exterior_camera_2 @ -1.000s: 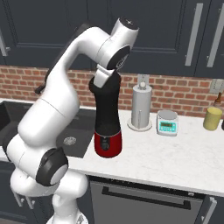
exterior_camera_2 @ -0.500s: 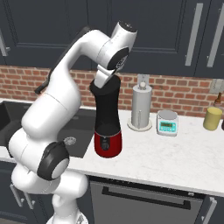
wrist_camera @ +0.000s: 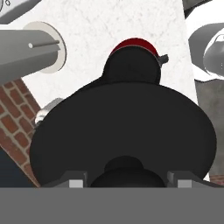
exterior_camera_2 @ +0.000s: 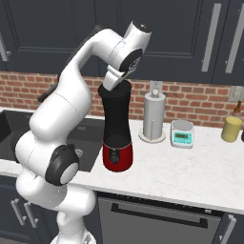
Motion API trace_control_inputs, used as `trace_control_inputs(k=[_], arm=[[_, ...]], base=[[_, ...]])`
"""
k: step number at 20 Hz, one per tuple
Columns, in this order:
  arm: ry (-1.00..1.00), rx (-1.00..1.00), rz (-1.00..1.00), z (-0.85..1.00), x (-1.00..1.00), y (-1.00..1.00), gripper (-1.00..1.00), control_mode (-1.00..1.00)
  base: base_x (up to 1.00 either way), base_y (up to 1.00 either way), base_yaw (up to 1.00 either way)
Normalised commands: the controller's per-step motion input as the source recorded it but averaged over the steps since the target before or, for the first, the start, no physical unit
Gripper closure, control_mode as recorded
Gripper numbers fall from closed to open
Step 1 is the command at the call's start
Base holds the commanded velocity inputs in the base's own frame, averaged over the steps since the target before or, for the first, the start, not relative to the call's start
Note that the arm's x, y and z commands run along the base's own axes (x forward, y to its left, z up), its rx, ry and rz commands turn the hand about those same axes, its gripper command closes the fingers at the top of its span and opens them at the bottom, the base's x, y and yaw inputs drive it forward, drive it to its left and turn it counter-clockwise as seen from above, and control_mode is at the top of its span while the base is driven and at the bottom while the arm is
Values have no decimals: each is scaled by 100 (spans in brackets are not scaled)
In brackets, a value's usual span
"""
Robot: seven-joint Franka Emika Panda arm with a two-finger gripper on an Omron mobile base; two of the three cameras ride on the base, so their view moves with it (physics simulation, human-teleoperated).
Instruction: Close the lid blender by securely placing the lid on top.
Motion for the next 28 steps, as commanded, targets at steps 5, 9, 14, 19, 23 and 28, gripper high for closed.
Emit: trace_control_inputs(k=[5, 9, 14, 19, 23, 28], arm=[[3, 4, -4, -22, 20, 0, 100, -100], [3, 0, -4, -42, 18, 0, 100, -100], [3, 0, -3, -52, 15, -9, 100, -100], [1, 0, -4, -34, 18, -23, 100, -100], [0, 0, -3, -3, 31, -11, 100, -100], [0, 0, -4, 0, 32, -1, 100, -100]], base=[[0, 0, 0], [0, 0, 0], [0, 0, 0], [0, 0, 0], [0, 0, 0], [0, 0, 0]])
